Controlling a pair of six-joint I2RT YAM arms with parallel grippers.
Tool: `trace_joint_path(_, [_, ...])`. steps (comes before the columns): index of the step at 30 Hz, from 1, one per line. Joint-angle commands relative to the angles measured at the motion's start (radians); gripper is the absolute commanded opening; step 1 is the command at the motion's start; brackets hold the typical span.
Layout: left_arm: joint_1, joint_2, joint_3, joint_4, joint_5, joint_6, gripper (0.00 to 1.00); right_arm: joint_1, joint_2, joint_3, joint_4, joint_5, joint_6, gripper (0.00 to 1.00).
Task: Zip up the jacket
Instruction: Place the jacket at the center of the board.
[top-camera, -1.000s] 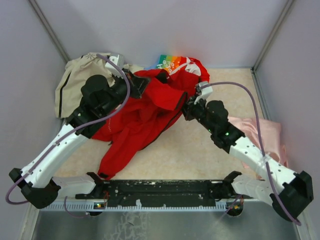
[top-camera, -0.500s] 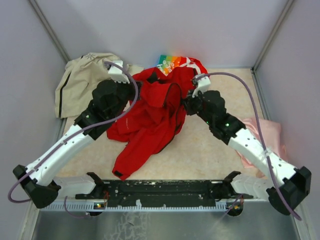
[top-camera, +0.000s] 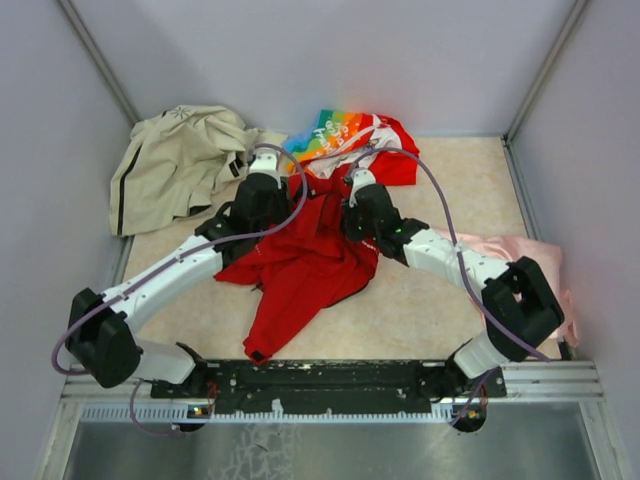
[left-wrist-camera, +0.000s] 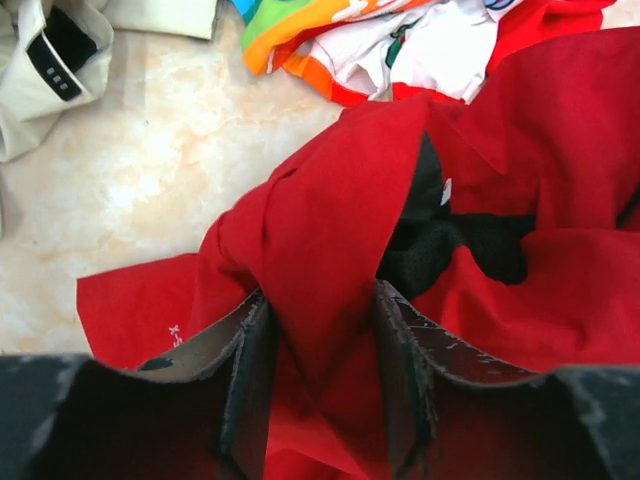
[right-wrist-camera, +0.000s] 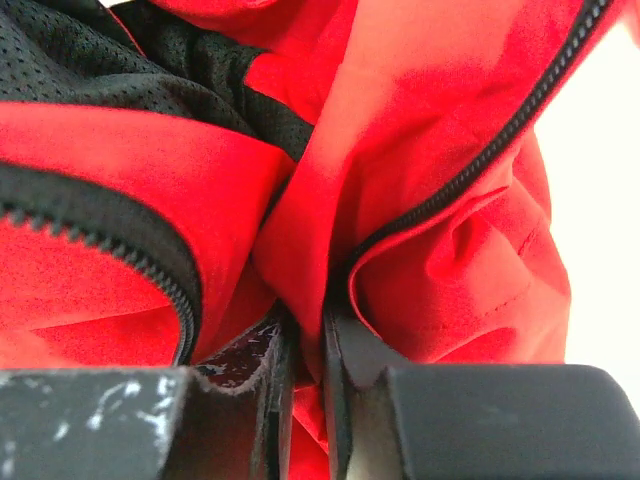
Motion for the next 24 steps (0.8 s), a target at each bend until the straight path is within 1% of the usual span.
trace_joint_path(1, [0.001,-0.052,-0.036,-0.029,0.036,-0.041,0.53,0.020,0.021,0.040,0.066,0.016,0.018,0.18])
trace_joint_path(3, [0.000,-0.088,-0.075,-0.048,0.072,-0.039,0.59,0.019,0.014,0.035,0.072,0.024,0.024,0.22])
trace_joint_path(5, [-0.001,-0.126,-0.114,-0.071,0.112,-0.055,0.62,0.019,0.001,0.032,0.067,0.035,0.025,0.26])
trace_joint_path(8, [-0.018,-0.172,-0.162,-0.128,0.148,-0.100,0.64,0.021,-0.029,0.025,0.053,0.051,0.028,0.30])
trace_joint_path(10, [-0.039,-0.198,-0.203,-0.149,0.169,-0.116,0.66,0.021,-0.060,0.008,0.059,0.055,0.034,0.38])
trace_joint_path(12, [-0.073,-0.221,-0.244,-0.174,0.162,-0.138,0.67,0.021,-0.094,-0.014,0.064,0.057,0.040,0.47])
trace_joint_path(14, [-0.119,-0.242,-0.275,-0.186,0.147,-0.159,0.67,0.022,-0.123,-0.036,0.058,0.058,0.043,0.52])
trace_joint_path(18, [-0.214,-0.270,-0.319,-0.230,0.086,-0.207,0.68,0.024,-0.176,-0.071,0.040,0.064,0.047,0.66])
trace_joint_path(21, [-0.266,-0.288,-0.347,-0.259,0.053,-0.240,0.69,0.025,-0.215,-0.107,0.037,0.070,0.054,0.71])
trace_joint_path(24, [-0.295,-0.314,-0.363,-0.287,0.023,-0.268,0.72,0.026,-0.251,-0.138,0.025,0.082,0.058,0.73])
